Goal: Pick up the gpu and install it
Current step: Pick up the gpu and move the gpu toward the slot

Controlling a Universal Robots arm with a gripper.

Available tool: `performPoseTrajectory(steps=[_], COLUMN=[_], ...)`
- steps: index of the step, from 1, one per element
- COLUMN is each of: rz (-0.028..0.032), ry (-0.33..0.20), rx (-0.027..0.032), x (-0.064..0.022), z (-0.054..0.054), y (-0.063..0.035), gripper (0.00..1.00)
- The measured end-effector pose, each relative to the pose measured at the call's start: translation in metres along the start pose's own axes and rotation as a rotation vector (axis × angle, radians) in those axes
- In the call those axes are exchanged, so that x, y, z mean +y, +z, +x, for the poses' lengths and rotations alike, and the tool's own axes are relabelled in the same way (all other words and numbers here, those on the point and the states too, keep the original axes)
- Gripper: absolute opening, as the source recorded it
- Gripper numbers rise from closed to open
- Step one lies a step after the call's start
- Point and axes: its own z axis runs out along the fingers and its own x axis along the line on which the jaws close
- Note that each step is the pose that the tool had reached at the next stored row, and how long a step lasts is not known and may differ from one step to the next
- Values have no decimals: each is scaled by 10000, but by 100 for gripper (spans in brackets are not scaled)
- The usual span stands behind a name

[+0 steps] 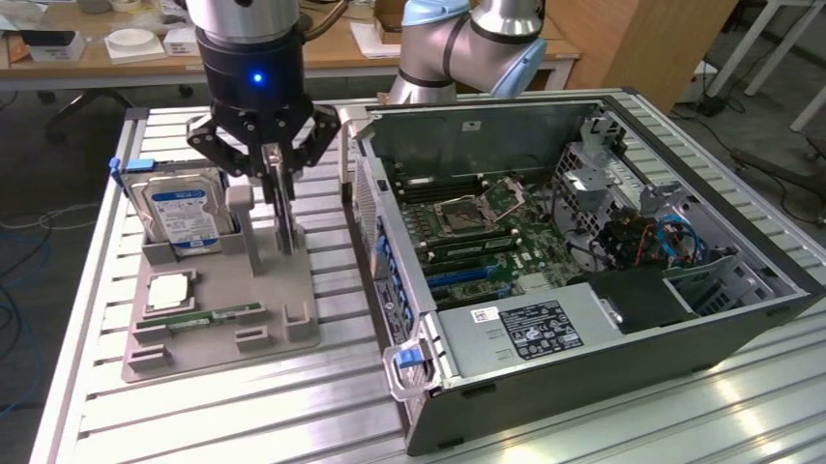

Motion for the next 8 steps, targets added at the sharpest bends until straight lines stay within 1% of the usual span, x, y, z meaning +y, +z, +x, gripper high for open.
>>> performPoseTrajectory(steps=[8], rz=[-1], ry=[-25], rx=[1], x=[3], z=[-1], y=[-68], gripper=[26])
